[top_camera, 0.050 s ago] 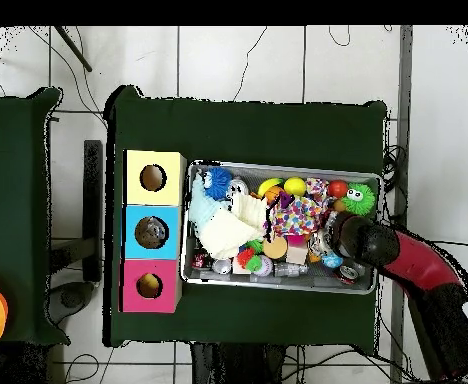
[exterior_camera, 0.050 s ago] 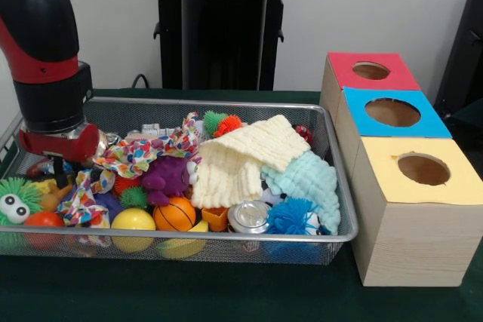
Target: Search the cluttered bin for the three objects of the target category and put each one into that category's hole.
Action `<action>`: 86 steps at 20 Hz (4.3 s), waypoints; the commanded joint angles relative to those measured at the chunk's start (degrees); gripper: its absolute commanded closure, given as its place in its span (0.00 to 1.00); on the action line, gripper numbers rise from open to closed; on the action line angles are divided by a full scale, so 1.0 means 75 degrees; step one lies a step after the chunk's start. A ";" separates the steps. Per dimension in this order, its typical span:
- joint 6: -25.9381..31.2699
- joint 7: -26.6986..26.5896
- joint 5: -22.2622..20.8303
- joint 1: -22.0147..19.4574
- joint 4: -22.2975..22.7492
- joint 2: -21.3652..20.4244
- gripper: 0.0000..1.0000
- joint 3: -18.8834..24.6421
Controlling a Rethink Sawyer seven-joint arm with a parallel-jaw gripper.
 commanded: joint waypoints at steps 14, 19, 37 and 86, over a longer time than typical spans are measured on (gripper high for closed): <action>-0.1166 0.0182 -0.0661 0.0179 -0.0378 0.1032 1.00 0.0391; -0.0983 0.0265 -0.0609 0.0261 -0.0175 0.0729 1.00 0.0289; 0.0103 0.0356 0.0052 0.0418 0.1525 -0.1469 1.00 0.0334; 0.2894 -0.0075 0.0710 0.0753 -0.0191 -0.1388 0.00 0.0104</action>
